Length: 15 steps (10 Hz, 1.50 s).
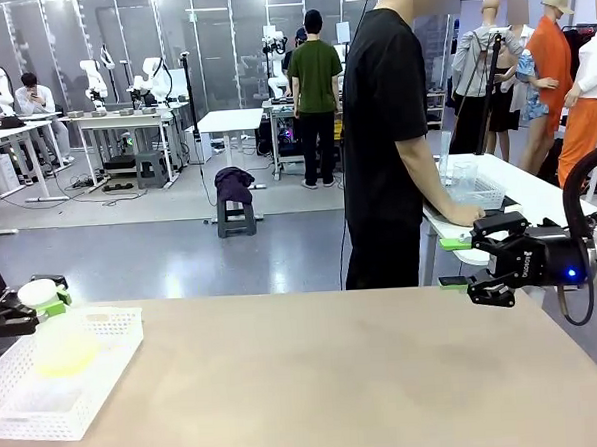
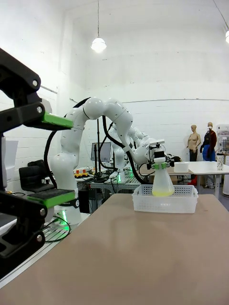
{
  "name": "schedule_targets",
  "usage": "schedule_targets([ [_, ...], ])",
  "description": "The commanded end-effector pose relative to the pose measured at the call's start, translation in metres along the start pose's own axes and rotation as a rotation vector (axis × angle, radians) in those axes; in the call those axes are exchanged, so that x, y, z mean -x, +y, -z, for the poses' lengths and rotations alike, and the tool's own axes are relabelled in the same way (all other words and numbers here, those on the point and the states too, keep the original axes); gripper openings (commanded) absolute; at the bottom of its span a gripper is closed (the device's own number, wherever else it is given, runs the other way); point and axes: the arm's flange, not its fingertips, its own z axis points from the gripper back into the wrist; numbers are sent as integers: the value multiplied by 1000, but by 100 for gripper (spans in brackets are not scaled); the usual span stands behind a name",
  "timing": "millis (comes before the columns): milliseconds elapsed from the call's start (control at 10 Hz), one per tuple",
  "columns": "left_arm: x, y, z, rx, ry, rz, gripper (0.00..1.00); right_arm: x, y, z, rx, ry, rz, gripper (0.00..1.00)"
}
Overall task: Prepare the solutions needed for the experiment.
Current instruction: When the human places the Big flask in the center of the table, pick up the Big flask and place it in the left Organizing basket.
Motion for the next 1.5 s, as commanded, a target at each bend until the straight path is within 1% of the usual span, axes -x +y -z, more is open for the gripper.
schedule_targets([
  [0, 8, 0, -10, -23, -57, 19, 3, 0, 1, 0, -8, 2, -2, 63],
  [100, 16, 0, -16, -37, -58, 18, 3, 0, 1, 0, -8, 2, -2, 63],
  [500, 41, 6, -19, 6, -71, -10, 3, 0, 1, 0, -8, 2, -2, 63],
  [800, 54, 13, -13, 32, -49, -28, 3, 0, 1, 0, -8, 2, -2, 63],
  [1100, 57, 11, -14, 54, -44, -36, 3, 0, 1, 0, -8, 2, -2, 63],
  [1200, 58, 10, -14, 59, -47, -38, 37, 0, 1, 0, -8, 2, -2, 63],
  [1300, 57, 7, -14, 73, -45, -36, 42, 0, 1, 0, -8, 2, -2, 63],
  [1400, 59, 6, -17, 78, -38, -40, 56, 0, 1, 0, -8, 2, -2, 63],
])
